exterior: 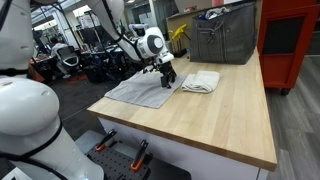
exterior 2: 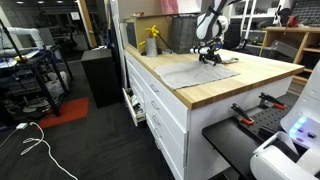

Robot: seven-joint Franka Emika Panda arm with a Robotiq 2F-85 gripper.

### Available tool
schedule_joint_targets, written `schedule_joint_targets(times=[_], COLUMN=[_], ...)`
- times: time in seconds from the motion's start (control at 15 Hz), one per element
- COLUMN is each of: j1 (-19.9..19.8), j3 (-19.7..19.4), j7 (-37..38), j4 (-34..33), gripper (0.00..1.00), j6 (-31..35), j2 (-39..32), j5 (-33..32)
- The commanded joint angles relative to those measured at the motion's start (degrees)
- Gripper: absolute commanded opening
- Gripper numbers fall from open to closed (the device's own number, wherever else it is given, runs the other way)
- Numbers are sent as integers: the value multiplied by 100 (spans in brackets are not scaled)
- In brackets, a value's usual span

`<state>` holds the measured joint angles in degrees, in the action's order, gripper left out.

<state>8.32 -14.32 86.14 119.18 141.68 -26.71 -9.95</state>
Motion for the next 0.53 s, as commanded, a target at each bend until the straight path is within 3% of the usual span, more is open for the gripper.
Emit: schedule_joint_targets(times=[0.0,0.2,0.47], j1=[-80,97,255], j3=[78,-83,-299], j7=[33,274,728], j4=[-11,164,765], gripper=[100,100,100], j6=[-15,-65,-247], j2=[6,312,1353], j5=[-54,-331,-947])
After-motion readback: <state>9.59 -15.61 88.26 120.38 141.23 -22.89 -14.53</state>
